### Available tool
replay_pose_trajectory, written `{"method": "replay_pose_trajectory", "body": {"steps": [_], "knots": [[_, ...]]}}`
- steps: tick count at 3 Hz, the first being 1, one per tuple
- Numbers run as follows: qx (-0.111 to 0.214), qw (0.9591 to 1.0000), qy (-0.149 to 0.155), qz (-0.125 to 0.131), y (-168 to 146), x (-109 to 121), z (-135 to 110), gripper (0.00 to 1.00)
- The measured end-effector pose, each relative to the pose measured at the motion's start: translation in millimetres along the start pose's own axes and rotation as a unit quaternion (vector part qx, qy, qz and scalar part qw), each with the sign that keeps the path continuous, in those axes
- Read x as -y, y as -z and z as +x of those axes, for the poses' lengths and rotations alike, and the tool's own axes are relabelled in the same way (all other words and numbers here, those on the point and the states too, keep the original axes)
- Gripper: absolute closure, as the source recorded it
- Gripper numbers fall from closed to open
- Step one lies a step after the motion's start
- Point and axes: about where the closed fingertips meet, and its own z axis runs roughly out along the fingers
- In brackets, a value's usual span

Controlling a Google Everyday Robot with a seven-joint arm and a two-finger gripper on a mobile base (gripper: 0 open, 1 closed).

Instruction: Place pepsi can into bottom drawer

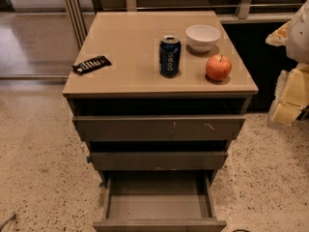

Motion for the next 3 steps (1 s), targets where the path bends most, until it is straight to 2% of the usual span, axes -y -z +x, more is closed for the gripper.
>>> {"method": "replay_pose_trajectory", "body": {"steps": [1,2,3], "knots": [[0.001,1.0000,0.000,0.001,0,0,0,0.00],[0.038,0.9988,-0.018,0.024,-9,28,-12,0.00],[0.127,0.9885,-0.060,0.057,-33,84,-44,0.00]]}}
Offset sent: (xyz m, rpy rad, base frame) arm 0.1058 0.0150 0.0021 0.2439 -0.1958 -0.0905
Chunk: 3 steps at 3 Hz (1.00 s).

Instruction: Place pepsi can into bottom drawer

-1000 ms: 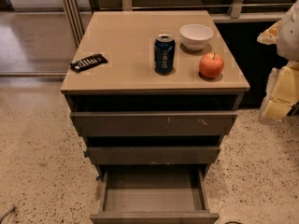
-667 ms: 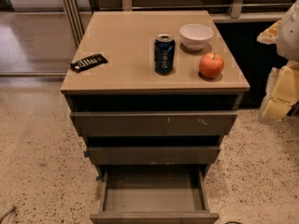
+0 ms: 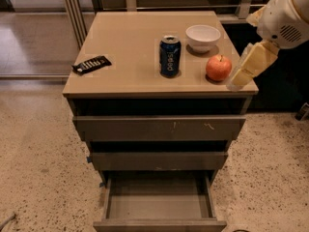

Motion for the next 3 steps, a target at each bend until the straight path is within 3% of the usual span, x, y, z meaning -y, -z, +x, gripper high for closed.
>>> {"method": "replay_pose_trajectory", "body": {"steps": [1,2,3], "knots": [[0.081,0.9961,-0.025,0.025,-41,50,-39,0.00],[0.154,0.9860,-0.061,0.018,-97,83,-73,0.00],[0.154,0.9862,-0.060,0.018,-96,82,-73,0.00]]}}
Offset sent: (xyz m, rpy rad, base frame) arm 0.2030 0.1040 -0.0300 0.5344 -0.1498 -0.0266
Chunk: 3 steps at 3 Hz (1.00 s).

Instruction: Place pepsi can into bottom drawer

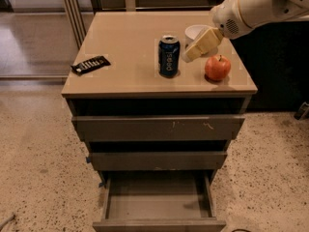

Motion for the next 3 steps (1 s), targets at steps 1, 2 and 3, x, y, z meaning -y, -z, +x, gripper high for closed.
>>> {"method": "replay_pose_trajectory", "body": {"steps": [1,2,3], "knots": [[0.020,0.9996,-0.008,-0.017,-23,-9,-1,0.00],[0.035,0.9987,-0.017,-0.031,-43,-14,-4,0.00],[0.048,0.9975,-0.025,-0.047,-65,-21,-6,0.00]]}}
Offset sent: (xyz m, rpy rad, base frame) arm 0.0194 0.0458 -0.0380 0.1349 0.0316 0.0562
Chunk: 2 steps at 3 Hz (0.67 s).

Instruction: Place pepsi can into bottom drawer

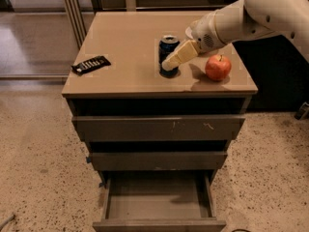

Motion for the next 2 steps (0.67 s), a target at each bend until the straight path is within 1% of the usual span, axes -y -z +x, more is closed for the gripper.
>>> {"method": "replay_pose_trajectory", "body": {"steps": [1,2], "knots": [[0.001,1.0000,0.001,0.002,-26,5,10,0.00],[-0.001,0.9999,0.005,0.015,-40,14,18,0.00]]}}
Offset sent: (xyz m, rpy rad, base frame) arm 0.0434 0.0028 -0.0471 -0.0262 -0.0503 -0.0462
